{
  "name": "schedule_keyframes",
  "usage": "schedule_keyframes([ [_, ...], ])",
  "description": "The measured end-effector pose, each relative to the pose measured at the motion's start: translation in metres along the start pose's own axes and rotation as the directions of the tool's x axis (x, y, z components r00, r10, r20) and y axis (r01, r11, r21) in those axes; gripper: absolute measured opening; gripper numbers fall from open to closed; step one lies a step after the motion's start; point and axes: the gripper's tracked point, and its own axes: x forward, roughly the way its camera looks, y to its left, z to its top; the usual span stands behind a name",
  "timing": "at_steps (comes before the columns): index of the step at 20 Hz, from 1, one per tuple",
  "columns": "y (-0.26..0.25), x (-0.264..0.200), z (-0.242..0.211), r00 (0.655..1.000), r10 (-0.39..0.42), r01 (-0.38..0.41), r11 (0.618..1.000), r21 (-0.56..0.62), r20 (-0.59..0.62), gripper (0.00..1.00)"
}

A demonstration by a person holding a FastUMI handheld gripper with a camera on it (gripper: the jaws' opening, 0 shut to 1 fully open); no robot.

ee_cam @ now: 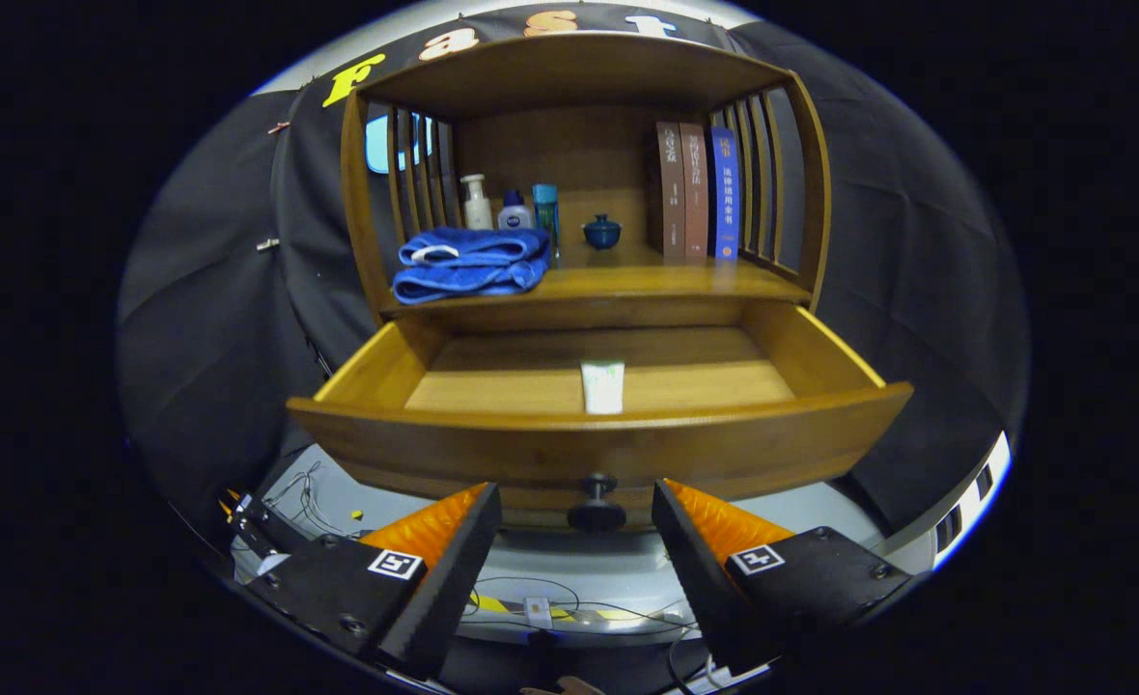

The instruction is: Pull open the drawer, take out the items inside it, and place them on the countertop above the cabinet.

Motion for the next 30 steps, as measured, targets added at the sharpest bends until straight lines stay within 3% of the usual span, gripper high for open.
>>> schedule_keyframes([
  [4, -0.008, 0.033, 0.054, 0.999, -0.02, 0.02, 1.0, 0.015, -0.045, 1.0],
  [8, -0.016, 0.089, 0.063, 0.981, -0.057, 0.056, 0.998, -0.011, -0.187, 1.0],
  [15, -0.025, 0.165, 0.027, 0.898, -0.096, 0.074, 0.995, -0.068, -0.43, 1.0],
  [20, -0.03, 0.183, -0.007, 0.811, -0.094, 0.073, 0.996, -0.06, -0.578, 1.0],
  [24, -0.037, 0.194, -0.016, 0.779, -0.101, 0.092, 0.995, -0.046, -0.618, 1.0],
  [29, -0.035, 0.202, -0.034, 0.735, -0.08, 0.081, 0.996, -0.029, -0.674, 0.85],
  [30, -0.037, 0.205, -0.038, 0.734, -0.091, 0.085, 0.996, -0.041, -0.673, 0.77],
])
